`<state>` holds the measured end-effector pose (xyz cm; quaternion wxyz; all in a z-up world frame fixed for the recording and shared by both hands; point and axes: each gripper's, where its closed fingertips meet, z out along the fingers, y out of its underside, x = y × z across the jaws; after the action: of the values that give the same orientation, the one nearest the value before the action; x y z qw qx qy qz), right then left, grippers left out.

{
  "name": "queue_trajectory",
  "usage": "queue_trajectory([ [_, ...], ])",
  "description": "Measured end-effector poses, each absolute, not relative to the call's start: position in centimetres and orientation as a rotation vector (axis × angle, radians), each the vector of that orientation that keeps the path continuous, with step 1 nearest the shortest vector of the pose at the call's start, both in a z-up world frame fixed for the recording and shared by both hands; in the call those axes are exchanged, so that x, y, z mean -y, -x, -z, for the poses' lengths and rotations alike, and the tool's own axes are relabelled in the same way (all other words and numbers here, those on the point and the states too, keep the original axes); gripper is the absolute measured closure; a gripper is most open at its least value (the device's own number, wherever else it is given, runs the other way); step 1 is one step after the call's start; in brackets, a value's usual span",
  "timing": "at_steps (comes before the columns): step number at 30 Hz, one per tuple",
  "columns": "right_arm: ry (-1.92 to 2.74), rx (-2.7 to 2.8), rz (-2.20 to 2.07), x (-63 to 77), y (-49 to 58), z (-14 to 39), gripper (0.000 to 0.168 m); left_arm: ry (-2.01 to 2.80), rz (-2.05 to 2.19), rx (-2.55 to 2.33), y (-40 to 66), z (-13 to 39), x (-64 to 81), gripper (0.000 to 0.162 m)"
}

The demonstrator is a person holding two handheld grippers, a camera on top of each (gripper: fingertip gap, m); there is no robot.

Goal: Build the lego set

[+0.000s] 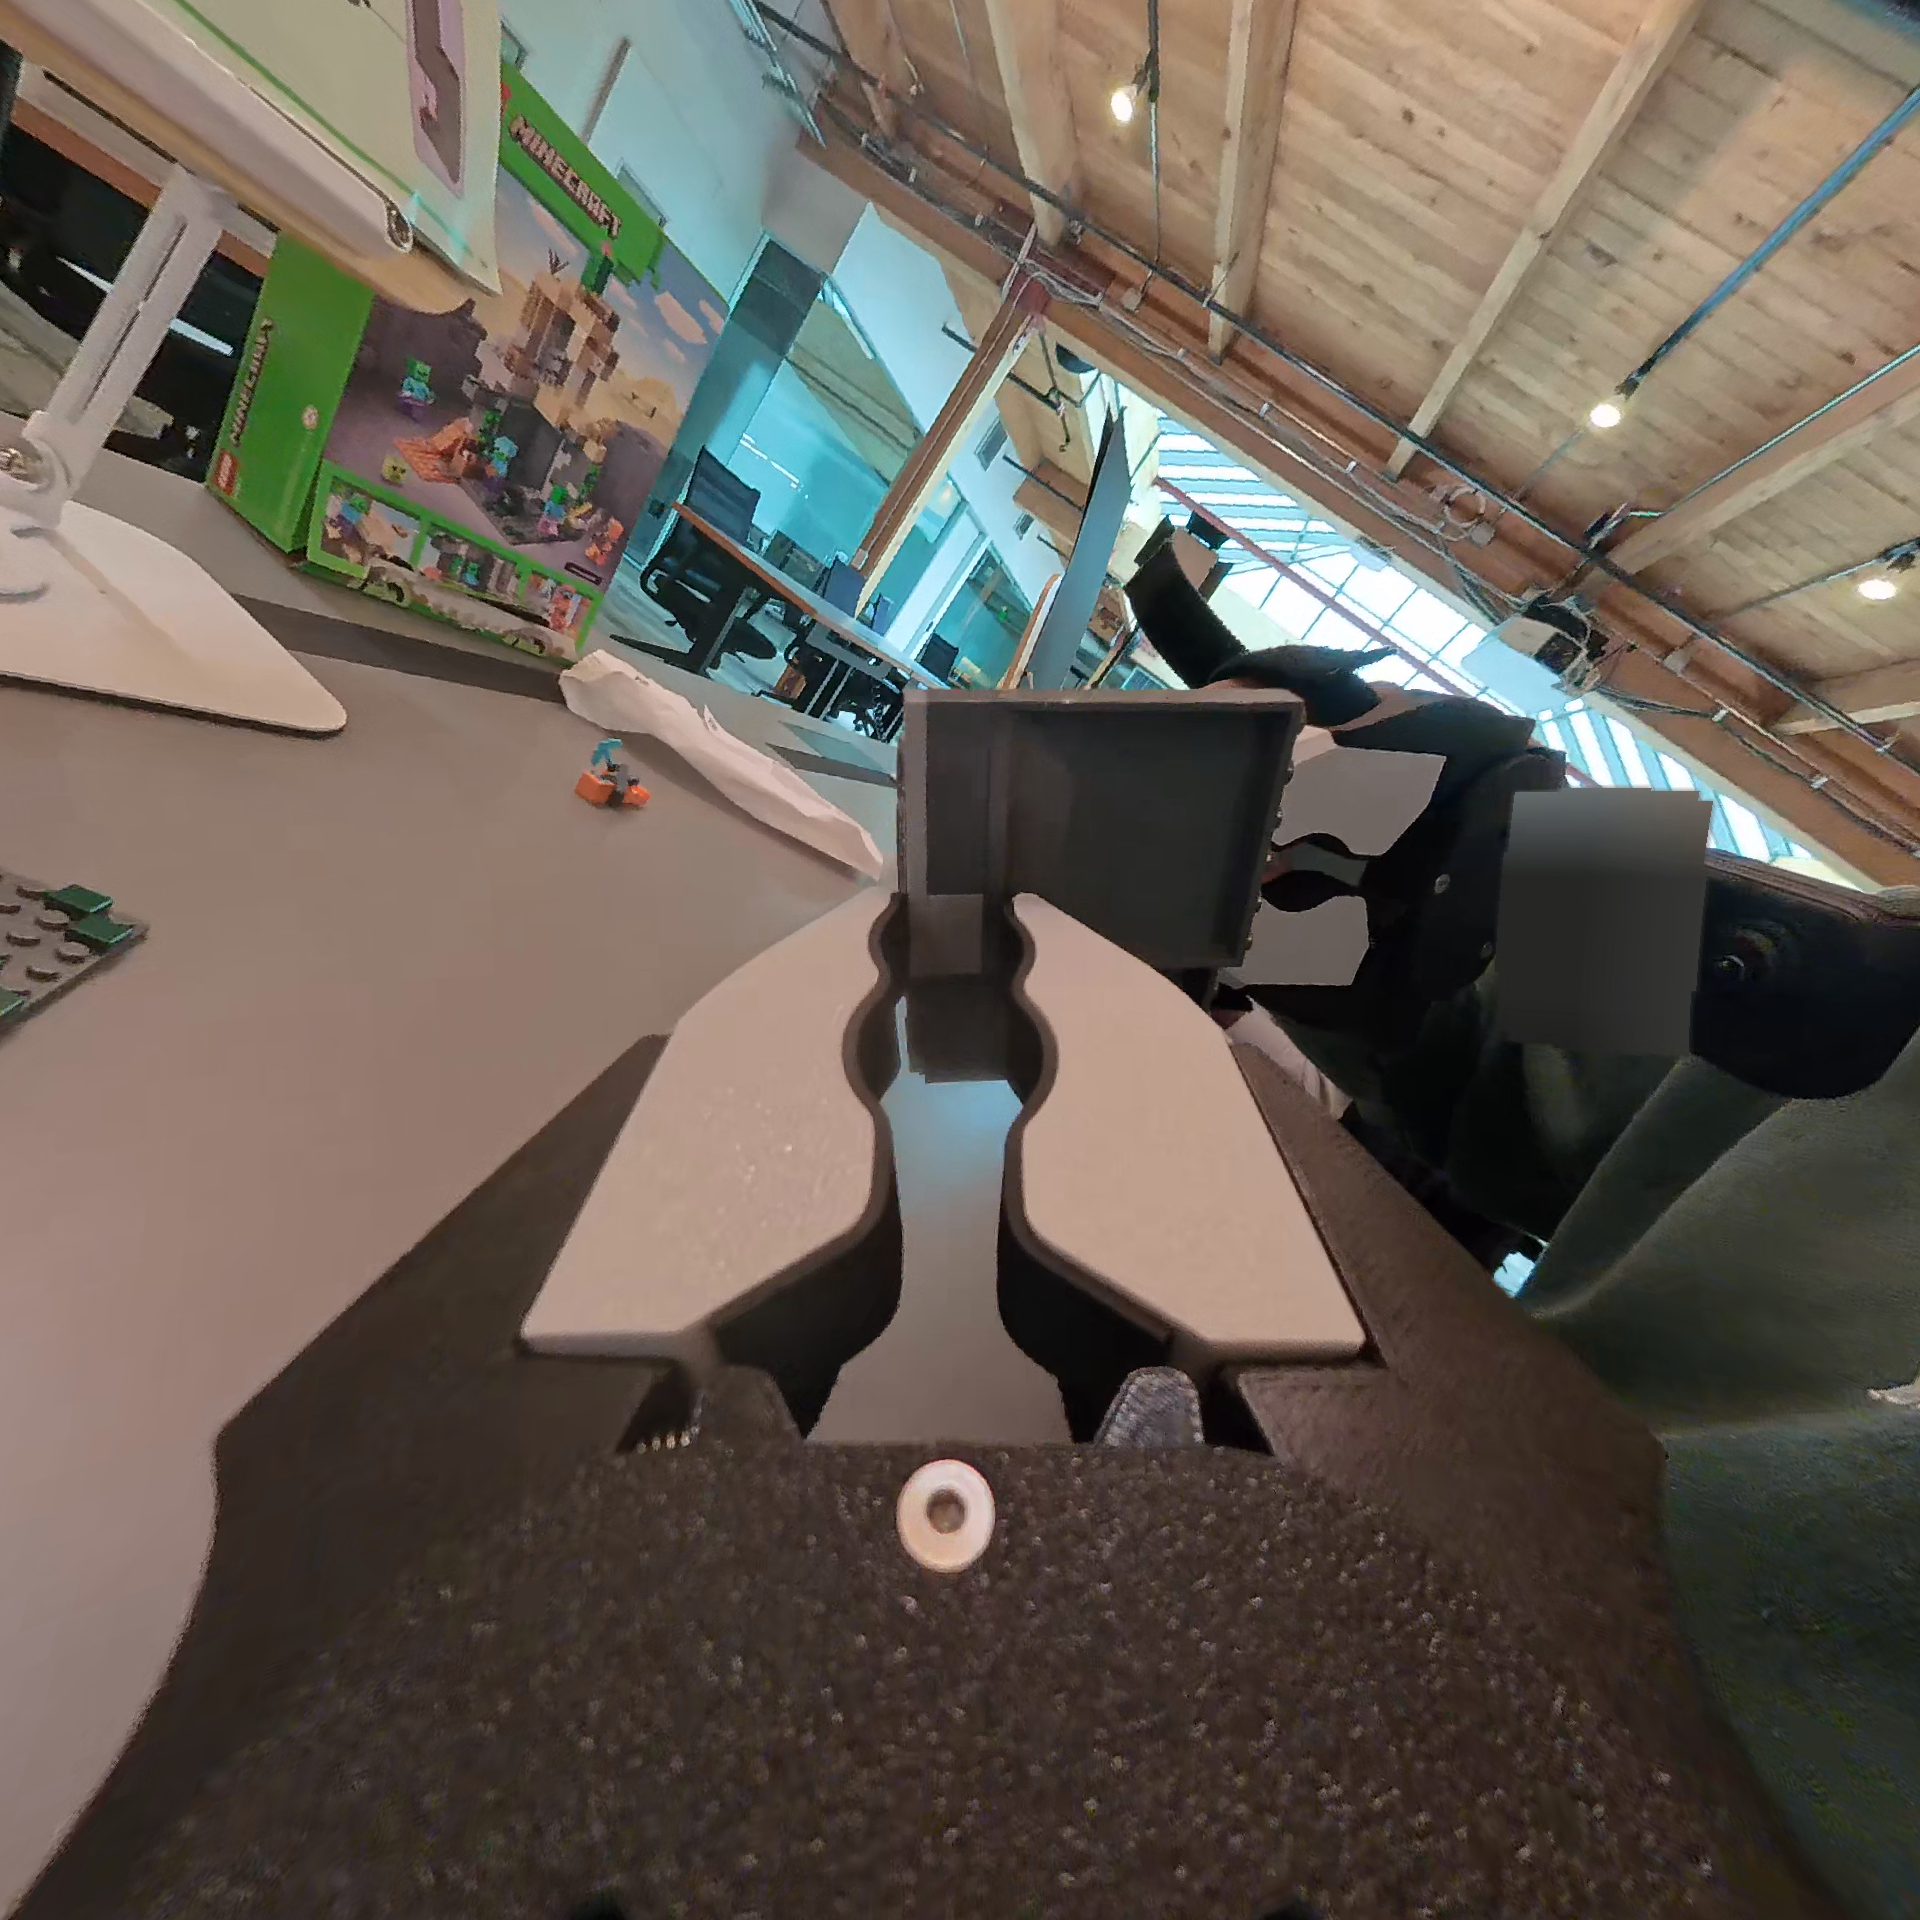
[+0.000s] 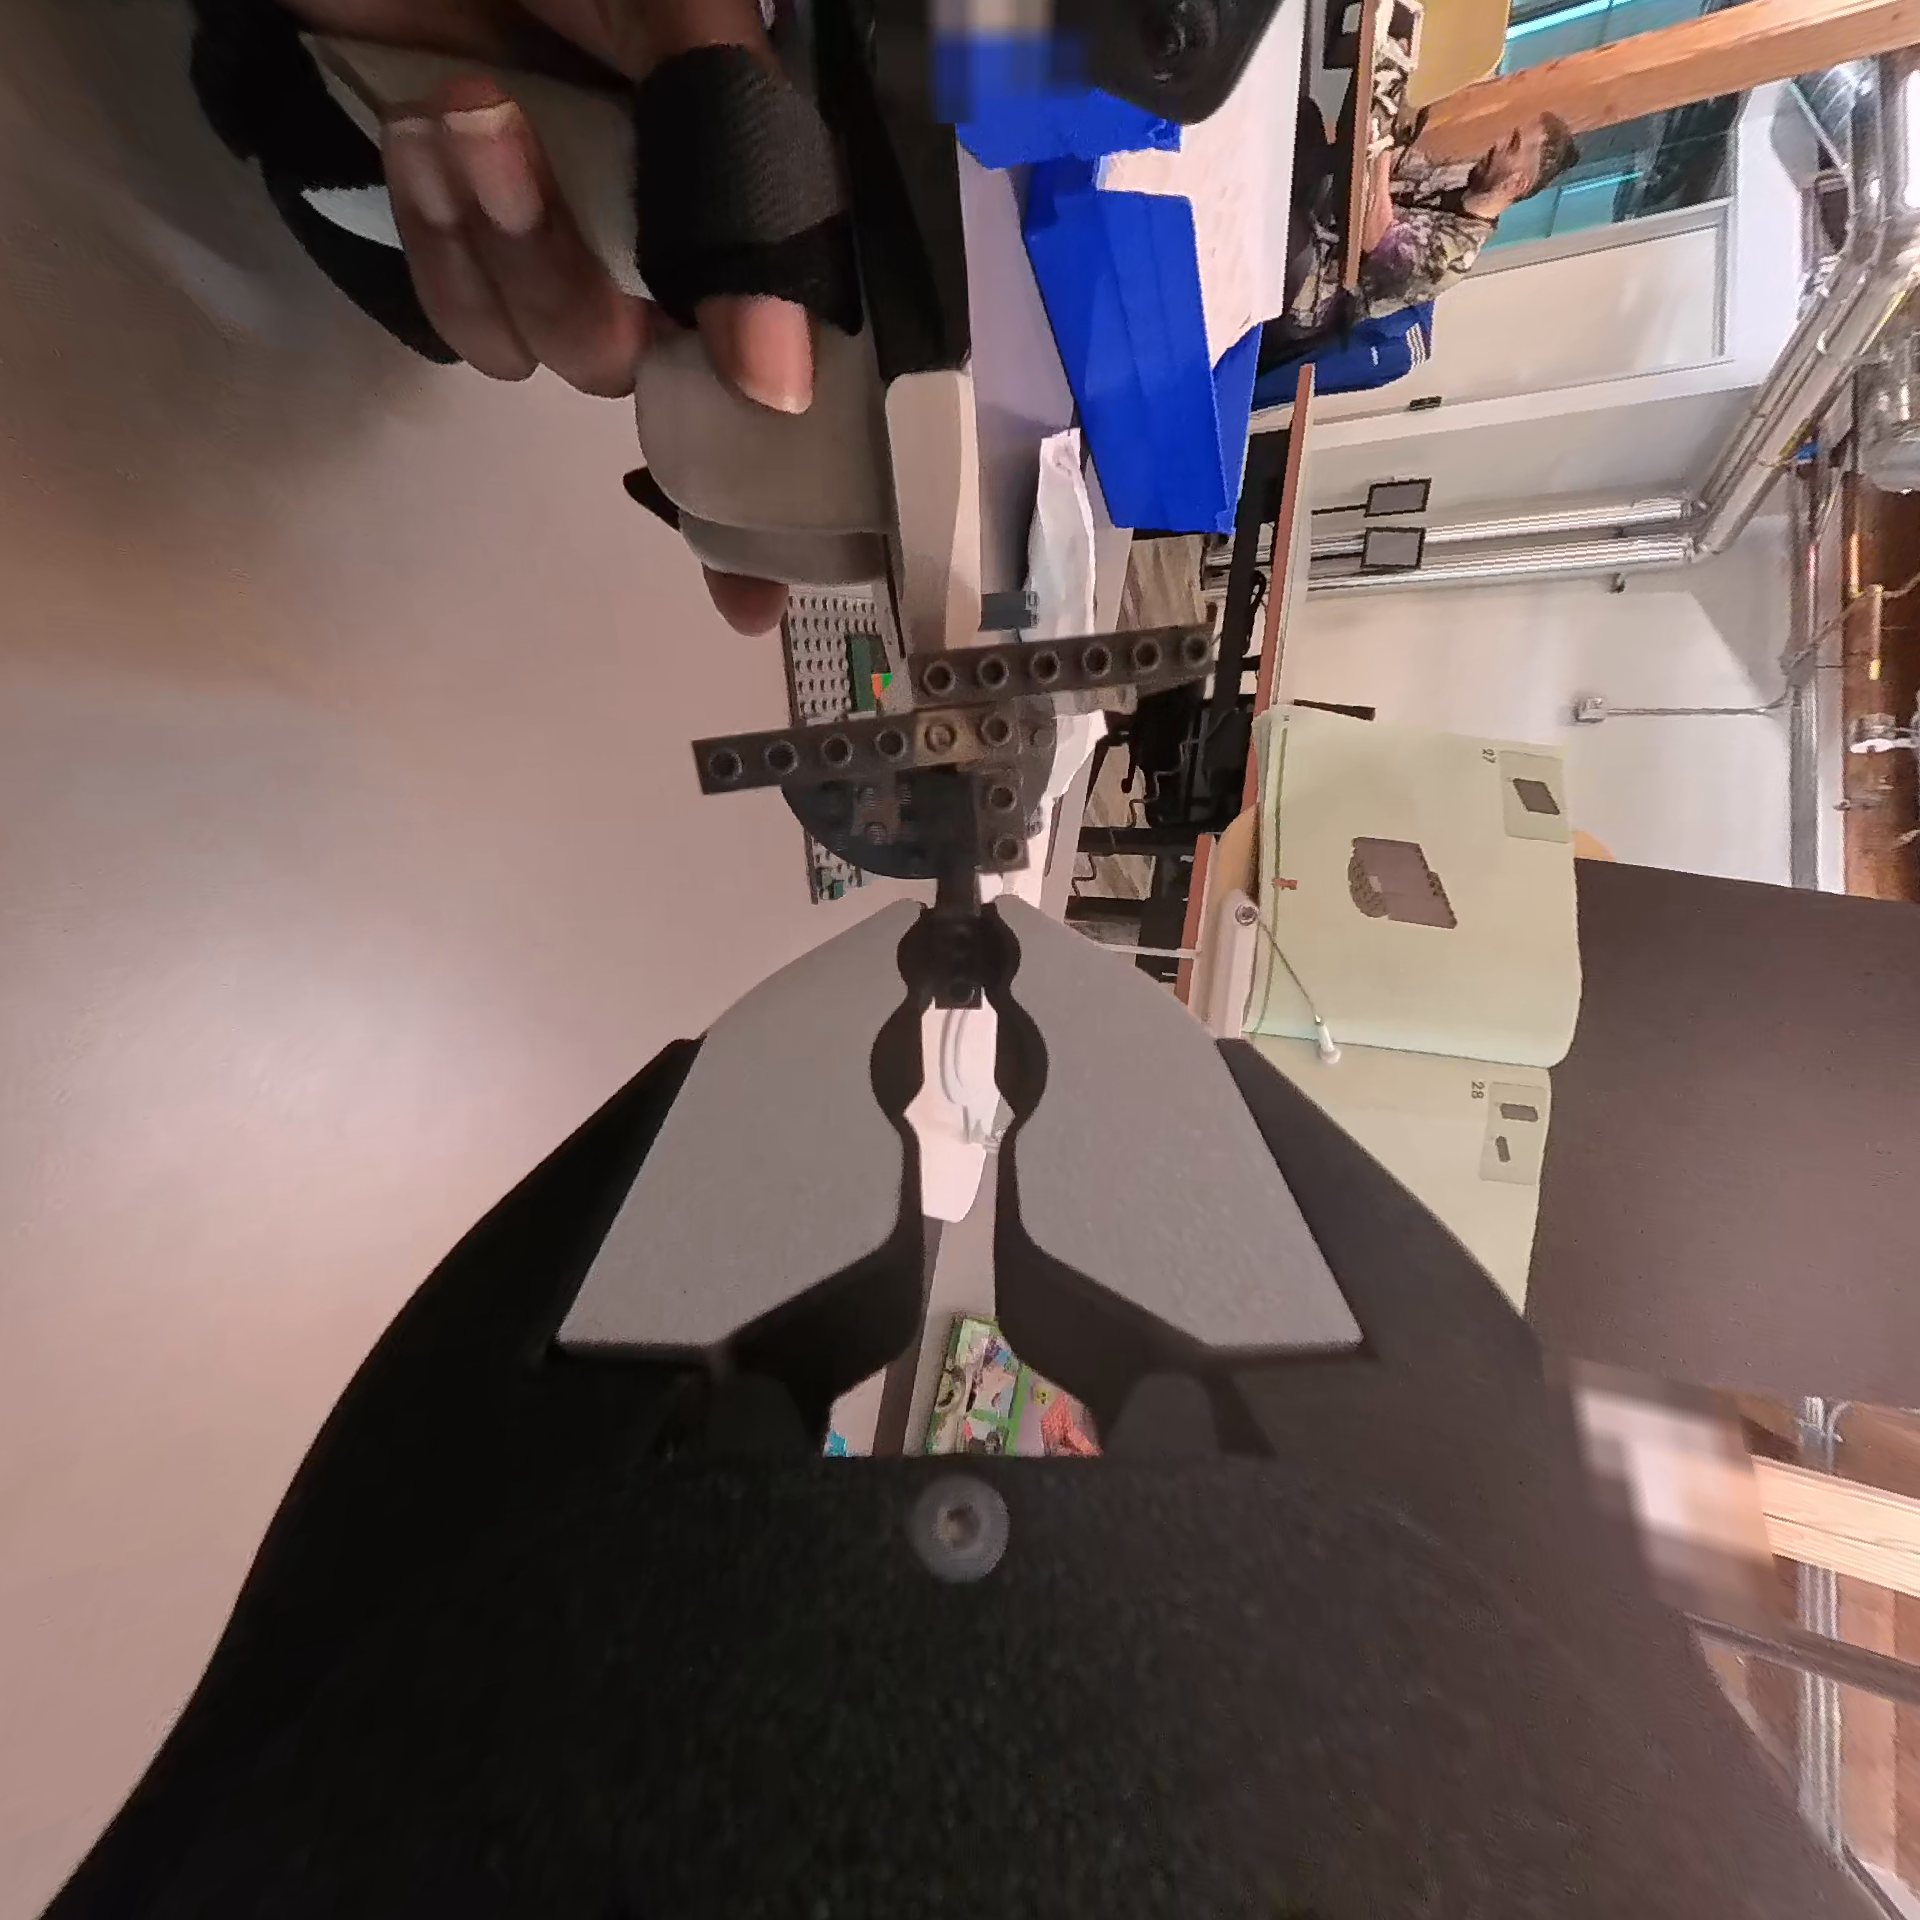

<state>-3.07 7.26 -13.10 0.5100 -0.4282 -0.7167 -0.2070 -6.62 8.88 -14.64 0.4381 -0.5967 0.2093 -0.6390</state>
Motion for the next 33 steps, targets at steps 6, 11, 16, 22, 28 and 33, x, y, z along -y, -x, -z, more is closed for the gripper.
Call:
queue_trajectory([
  [6,1.039,1.704,0.450,-7.0,3.4,12.2,0.161,1.469,1.598,-0.527,6.6,14.4,-8.7,0.146],
  [11,1.026,1.761,0.454,-6.7,3.6,12.7,0.161,1.466,1.610,-0.530,6.5,14.4,-8.5,0.146],
  [16,1.027,1.810,0.458,-6.7,3.8,12.5,0.161,1.466,1.622,-0.525,6.5,14.4,-8.5,0.146],
  [22,1.057,1.906,0.442,-6.7,3.9,12.7,0.161,1.486,1.703,-0.467,6.5,14.7,-8.6,0.146],
  [28,1.197,2.020,0.294,-6.5,3.4,13.3,0.161,1.595,1.905,-0.337,5.5,15.8,-8.1,0.146],
  [33,1.378,2.084,0.085,-6.0,2.4,14.2,0.161,1.725,2.112,-0.137,4.0,17.1,-7.2,0.147],
])
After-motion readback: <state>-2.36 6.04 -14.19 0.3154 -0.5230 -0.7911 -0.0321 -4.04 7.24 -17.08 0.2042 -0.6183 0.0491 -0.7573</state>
